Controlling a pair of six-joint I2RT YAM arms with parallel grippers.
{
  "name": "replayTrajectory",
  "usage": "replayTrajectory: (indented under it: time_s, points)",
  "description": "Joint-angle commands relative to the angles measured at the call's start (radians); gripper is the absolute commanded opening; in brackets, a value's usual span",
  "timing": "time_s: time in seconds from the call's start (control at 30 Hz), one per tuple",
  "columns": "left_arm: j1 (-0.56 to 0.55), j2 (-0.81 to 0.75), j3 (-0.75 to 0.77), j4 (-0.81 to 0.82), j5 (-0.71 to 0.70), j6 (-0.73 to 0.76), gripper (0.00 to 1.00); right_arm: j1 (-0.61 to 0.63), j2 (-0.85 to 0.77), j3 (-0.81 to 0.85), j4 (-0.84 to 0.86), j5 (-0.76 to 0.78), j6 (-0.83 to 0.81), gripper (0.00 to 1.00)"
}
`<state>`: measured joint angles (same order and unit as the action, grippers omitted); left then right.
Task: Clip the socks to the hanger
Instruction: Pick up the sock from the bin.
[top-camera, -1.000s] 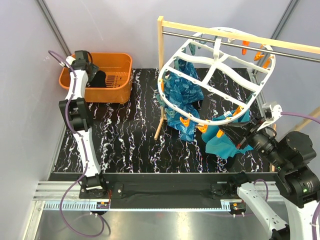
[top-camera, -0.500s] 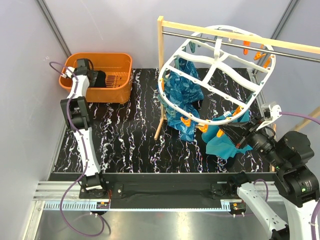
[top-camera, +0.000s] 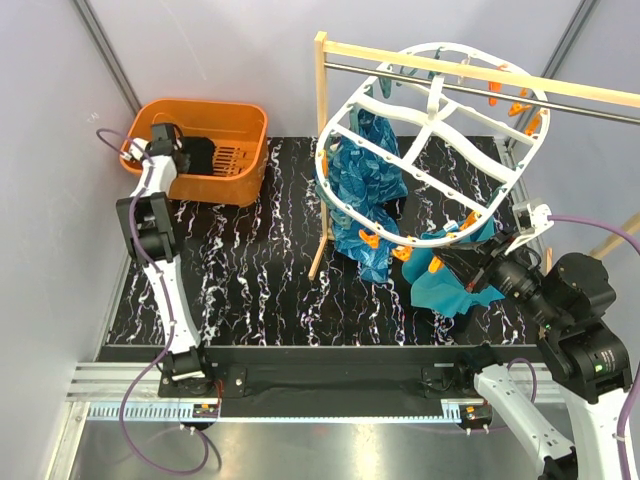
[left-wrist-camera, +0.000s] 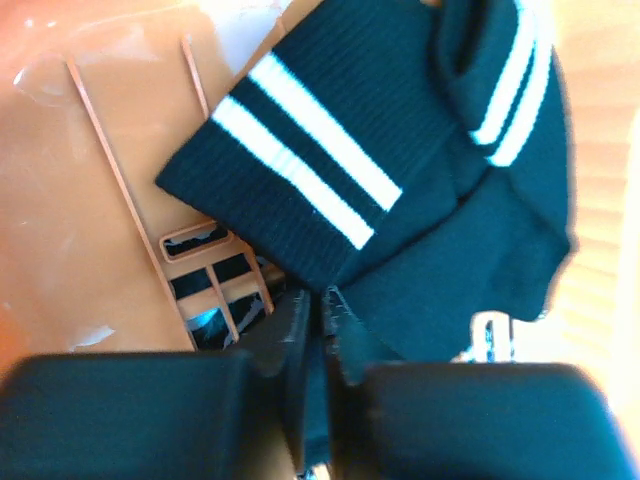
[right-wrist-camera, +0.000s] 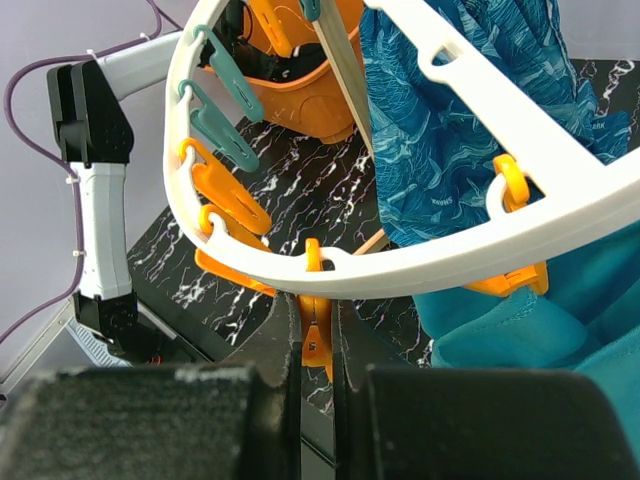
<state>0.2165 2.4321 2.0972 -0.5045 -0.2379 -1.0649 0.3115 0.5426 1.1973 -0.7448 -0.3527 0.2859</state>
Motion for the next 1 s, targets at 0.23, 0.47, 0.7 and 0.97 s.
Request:
replayTrajectory:
  time_s: [0.23,0.47,0.7,0.97]
  points:
    - [-0.011,-0.367,-0.226,0.284,0.101,0.065,0.00,-0.002,0.014,0.019,-0.001,-0.031,0.018,0.00]
    - [-0.011,-0.484,-0.328,0.326,0.138,0.068,0.00,-0.002,0.016,0.019,0.001,-0.038,0.024,0.00]
    - [-0.012,-0.518,-0.358,0.432,0.270,0.101,0.00,-0.002,0.019,0.019,-0.001,-0.043,0.029,0.00]
    - [-0.012,-0.493,-0.381,0.647,0.534,0.180,0.00,-0.002,0.011,0.012,-0.002,-0.043,0.036,0.00]
